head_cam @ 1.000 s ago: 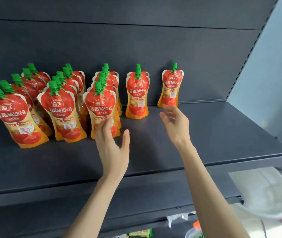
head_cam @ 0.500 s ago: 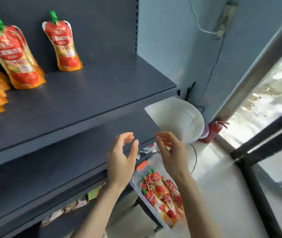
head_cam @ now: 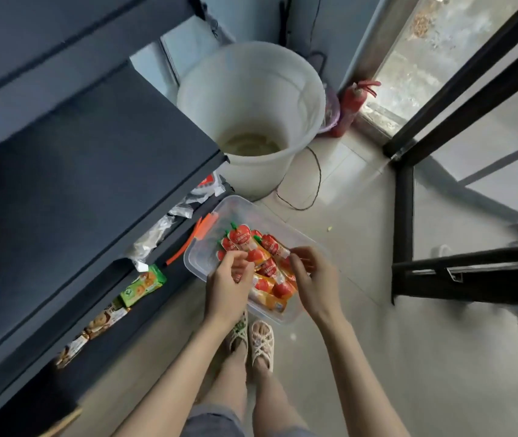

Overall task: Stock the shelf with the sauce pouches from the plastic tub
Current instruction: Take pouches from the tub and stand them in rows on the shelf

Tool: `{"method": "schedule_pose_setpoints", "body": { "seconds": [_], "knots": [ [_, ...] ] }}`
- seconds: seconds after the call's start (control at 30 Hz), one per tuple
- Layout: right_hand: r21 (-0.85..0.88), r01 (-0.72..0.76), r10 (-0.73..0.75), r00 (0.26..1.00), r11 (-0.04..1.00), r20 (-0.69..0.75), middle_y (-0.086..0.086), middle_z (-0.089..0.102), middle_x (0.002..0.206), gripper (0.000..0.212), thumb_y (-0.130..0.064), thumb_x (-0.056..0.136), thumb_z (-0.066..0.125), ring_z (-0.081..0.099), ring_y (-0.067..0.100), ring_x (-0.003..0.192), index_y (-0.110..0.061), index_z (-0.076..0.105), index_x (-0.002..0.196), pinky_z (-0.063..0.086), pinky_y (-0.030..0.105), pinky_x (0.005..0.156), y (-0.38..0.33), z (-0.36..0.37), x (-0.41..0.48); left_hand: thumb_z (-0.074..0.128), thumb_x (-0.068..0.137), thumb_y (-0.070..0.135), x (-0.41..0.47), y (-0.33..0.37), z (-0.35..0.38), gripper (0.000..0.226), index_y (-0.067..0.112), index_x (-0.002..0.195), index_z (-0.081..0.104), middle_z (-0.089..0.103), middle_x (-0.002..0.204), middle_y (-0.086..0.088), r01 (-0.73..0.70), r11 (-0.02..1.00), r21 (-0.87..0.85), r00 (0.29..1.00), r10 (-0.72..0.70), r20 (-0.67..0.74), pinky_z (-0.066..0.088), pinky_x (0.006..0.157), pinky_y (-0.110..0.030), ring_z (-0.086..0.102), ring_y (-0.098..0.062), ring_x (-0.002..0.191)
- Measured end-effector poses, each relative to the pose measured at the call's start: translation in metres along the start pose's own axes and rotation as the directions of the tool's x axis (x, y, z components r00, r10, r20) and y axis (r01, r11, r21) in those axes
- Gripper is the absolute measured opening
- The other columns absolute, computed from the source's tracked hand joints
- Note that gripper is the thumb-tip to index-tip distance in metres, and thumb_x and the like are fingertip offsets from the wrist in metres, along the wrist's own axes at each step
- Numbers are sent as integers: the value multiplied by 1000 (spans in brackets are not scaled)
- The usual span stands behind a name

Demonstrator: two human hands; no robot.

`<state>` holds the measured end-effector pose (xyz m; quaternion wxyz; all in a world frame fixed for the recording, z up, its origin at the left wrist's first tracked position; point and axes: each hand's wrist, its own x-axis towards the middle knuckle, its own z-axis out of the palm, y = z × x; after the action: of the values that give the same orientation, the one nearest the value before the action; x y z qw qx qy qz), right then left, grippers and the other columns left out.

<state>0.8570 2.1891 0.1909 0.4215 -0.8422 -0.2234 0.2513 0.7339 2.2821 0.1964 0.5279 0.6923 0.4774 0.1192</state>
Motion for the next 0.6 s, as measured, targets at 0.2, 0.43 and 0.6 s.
{"method": "schedule_pose_setpoints", "body": {
  "seconds": [0.2, 0.43, 0.6],
  "knots": [
    [27, -227, 227, 974, 974, -9, -2, 69, 90, 12, -14, 90, 57, 66, 16, 87, -15, 68, 96, 54, 38, 82, 78, 51, 46, 58, 90, 19, 71, -80, 44, 8, 22, 97, 54, 60, 92, 6, 233, 969, 81, 965, -241, 104, 42, 69, -15, 57, -10, 90],
    [-31, -401, 402, 915, 916, 36, 2, 69, 95, 14, -16, 91, 57, 62, 15, 89, -11, 67, 98, 49, 30, 79, 180, 128, 88, 60, 89, 22, 150, -197, 94, 27, 10, 113, 52, 56, 106, 0, 476, 854, 211, 859, -503, 100, 40, 80, -25, 53, -14, 98],
    [-89, -483, 490, 869, 871, 75, 5, 68, 110, 21, -21, 90, 57, 60, 20, 105, -12, 65, 108, 47, 39, 92, 252, 173, 107, 72, 78, 27, 188, -268, 129, 57, 4, 121, 43, 52, 126, -14, 667, 724, 174, 733, -680, 16, 44, 96, -36, 52, -28, 116]
  ]
}}
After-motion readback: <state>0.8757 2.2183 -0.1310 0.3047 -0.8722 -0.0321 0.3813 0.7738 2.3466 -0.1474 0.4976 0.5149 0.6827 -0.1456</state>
